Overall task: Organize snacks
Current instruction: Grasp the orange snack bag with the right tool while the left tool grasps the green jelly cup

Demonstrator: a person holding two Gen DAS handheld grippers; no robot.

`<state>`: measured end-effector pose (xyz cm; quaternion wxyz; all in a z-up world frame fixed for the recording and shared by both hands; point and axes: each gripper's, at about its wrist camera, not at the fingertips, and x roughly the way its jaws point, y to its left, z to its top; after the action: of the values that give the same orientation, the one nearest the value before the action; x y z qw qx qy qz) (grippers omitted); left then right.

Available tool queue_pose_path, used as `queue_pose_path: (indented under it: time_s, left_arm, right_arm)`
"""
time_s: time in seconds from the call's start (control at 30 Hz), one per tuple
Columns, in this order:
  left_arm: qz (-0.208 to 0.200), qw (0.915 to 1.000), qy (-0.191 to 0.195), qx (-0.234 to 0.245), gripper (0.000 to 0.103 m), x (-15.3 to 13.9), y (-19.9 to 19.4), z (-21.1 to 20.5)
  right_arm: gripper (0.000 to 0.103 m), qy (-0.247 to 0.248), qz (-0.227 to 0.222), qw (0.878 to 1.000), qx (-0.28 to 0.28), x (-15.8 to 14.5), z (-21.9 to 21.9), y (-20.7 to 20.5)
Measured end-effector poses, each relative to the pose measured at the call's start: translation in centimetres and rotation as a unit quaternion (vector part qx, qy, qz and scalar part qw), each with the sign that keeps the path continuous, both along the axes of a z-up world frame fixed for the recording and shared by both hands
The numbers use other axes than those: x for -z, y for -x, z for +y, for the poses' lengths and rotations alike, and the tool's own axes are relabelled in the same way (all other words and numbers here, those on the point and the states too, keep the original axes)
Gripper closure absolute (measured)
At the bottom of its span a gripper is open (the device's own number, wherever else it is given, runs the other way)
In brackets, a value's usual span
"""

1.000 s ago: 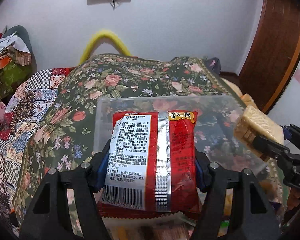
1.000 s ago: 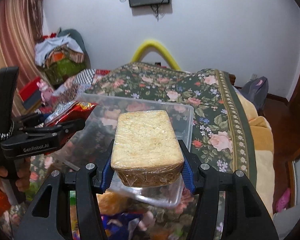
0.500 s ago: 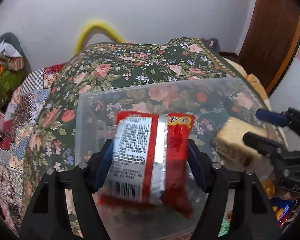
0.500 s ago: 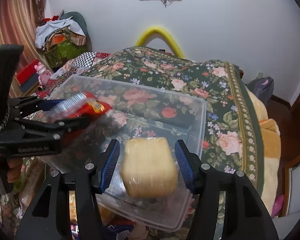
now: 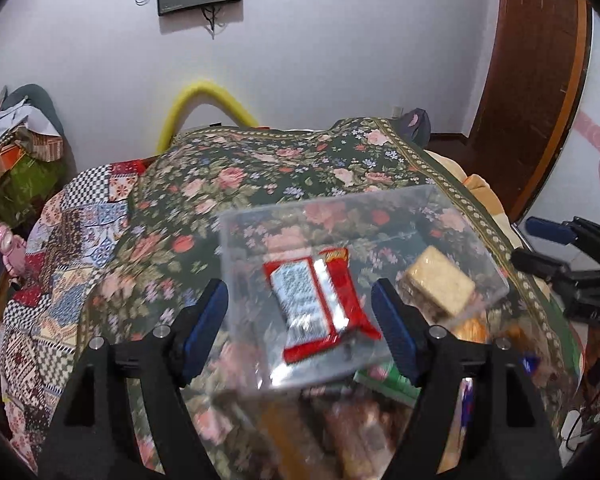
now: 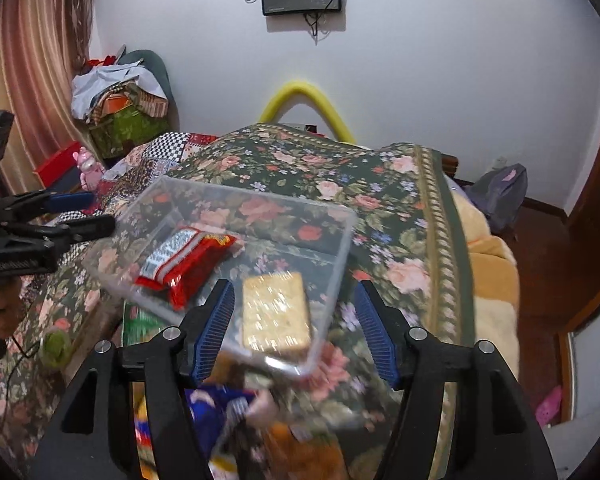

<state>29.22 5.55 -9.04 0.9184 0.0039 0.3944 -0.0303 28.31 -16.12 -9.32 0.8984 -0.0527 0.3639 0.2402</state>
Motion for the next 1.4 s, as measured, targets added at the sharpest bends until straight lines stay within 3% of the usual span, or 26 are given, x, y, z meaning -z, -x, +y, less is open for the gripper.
queue_pose_path:
  time_s: [0.2,0.73,1.0,1.23,1.4]
  left_arm:
    - [0.01,0.9998,0.002,-0.019,0.028,0.6,4.1,2.1]
    - [0.091,0.9944,0.032,-0.042,0.028,7.8,13.6,4.2]
    - [0.116,0.9911,0.046,-0.045,0.028,10.0,14.4,4.2]
    - [0.105,0.9926,0.038,-0.048,0.024,10.7,14.1,4.9]
    - [0.101,0.9923,0.055,-0.046,0.024,10.8,14.0,5.9]
  right_arm:
    - [0.041,0.01,0.013,1.0,0.013,1.1,-2.5,2.1]
    - [0.035,0.001,0.066,0.997,0.042,5.8,-5.2,7.9]
    - [0.033,0.001,0.091,0.995,0.044,7.6,-4.7,8.0]
    - [0.033,0.004,0.095,0.994,0.053,8.4,-4.3,7.3]
    - [0.033,-0.002,0.093,0.994,0.059,8.5,-4.2,6.7]
